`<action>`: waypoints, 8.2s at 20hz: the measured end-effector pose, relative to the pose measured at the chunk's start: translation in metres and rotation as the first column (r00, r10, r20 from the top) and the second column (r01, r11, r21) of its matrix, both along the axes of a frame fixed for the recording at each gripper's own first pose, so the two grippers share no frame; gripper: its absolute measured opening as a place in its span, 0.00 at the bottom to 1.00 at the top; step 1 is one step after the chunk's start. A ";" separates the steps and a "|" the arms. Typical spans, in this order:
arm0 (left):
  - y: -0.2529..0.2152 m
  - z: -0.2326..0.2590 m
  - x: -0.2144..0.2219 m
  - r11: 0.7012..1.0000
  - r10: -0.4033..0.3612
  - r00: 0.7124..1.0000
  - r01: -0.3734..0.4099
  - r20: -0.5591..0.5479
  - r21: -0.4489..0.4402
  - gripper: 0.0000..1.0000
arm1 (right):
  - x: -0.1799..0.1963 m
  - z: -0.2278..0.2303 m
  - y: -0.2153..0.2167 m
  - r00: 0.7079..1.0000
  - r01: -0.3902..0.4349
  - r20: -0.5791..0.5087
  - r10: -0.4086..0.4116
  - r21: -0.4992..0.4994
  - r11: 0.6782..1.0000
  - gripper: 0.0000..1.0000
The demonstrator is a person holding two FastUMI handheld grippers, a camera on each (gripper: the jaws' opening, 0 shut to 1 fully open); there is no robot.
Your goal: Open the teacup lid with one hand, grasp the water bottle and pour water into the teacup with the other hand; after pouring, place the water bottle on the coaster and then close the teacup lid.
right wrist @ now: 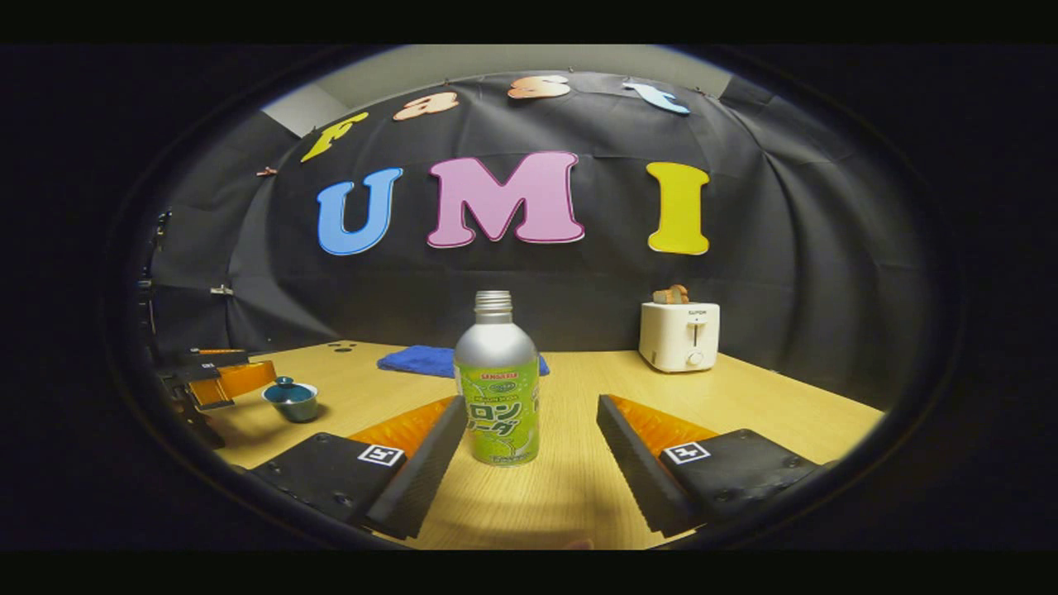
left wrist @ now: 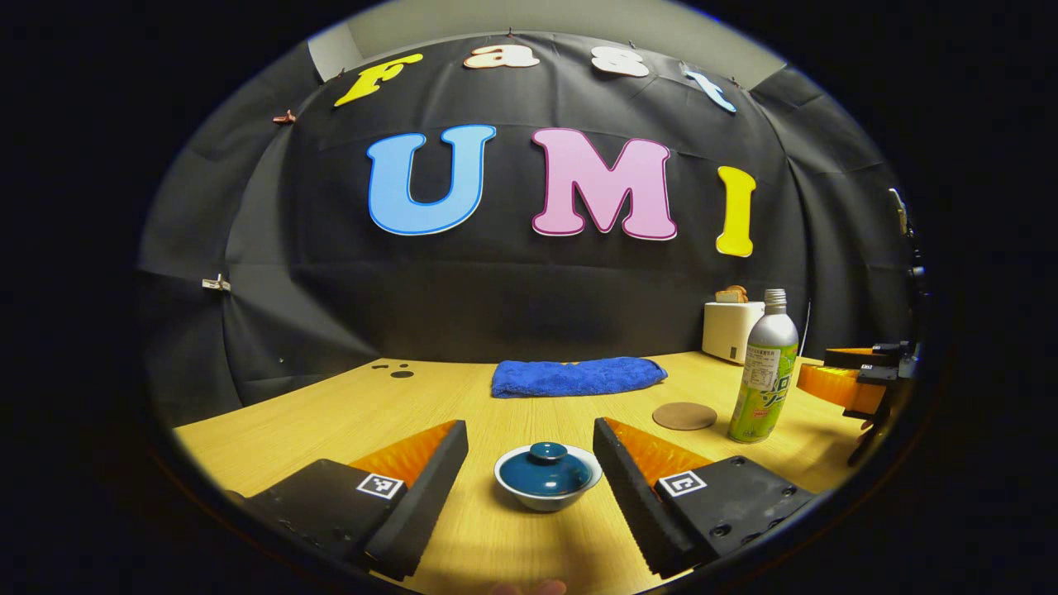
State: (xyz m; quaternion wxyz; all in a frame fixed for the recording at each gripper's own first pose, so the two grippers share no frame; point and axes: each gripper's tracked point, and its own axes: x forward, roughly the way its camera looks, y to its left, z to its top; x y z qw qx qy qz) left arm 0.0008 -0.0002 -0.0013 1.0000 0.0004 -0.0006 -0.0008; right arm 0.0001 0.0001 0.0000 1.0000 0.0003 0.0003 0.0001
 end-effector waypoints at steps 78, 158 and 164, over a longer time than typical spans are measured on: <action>0.112 -0.003 0.018 0.992 0.130 0.991 -0.130 -0.006 0.000 0.30 | 0.042 0.005 0.156 0.977 -0.004 0.089 0.195 -0.901 0.434 0.78; 0.136 -0.006 0.011 0.988 0.151 0.988 -0.151 -0.008 0.002 0.32 | 0.060 0.034 0.209 0.910 0.280 0.023 0.414 -0.772 -0.571 0.77; 0.136 -0.007 0.011 0.988 0.151 0.988 -0.151 -0.008 0.002 0.30 | 0.058 -0.002 0.195 0.934 0.018 -0.085 0.348 -0.959 -0.281 0.77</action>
